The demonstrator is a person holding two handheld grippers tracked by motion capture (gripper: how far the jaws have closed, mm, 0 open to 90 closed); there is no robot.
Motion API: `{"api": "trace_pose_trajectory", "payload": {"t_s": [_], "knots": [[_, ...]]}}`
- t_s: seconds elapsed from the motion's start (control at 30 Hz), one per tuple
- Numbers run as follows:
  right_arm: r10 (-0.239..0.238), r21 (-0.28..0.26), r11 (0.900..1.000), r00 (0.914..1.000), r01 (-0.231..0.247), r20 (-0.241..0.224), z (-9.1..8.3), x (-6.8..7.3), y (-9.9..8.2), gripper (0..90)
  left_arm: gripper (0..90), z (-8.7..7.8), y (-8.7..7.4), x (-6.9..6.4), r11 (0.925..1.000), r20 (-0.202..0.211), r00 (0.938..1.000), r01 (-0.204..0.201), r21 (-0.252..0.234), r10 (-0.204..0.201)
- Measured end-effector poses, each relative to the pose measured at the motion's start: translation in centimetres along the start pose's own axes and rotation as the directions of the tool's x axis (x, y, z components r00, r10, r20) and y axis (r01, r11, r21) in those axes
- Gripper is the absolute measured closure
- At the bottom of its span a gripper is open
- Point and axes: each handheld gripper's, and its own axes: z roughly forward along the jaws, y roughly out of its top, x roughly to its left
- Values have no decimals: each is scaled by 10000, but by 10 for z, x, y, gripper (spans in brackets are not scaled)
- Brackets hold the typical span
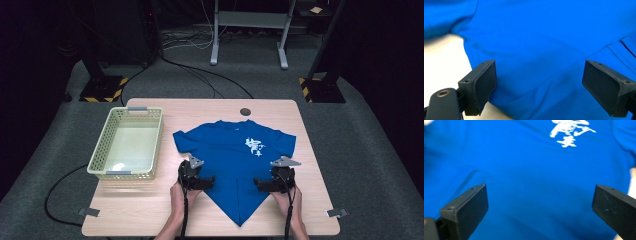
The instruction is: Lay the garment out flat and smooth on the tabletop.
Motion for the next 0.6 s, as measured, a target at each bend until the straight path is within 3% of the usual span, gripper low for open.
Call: {"api": "trace_pose_trajectory", "payload": {"t_s": [0.07,0.13,0.23,0.43,0.6], "knots": [[-95,-42,9999,9999,94,-130,-3,13,-1,17,118,0,-3,-2,9999,-152,9999,-49,-113,47],[-545,111,9984,9984,546,-136,-1,33,-1,49,116,1,-3,-5,9999,-236,9996,-158,-58,156],[-763,231,9968,9968,768,-230,5,45,1,121,118,2,-3,-9,9972,-540,9958,-726,171,734],[-716,562,9957,9968,736,-366,25,58,10,296,119,2,-3,-10,9963,-627,9944,-835,215,847],[-830,841,9930,9965,825,23,34,64,12,448,120,2,-3,-10,9962,-611,9944,-846,223,858]]}}
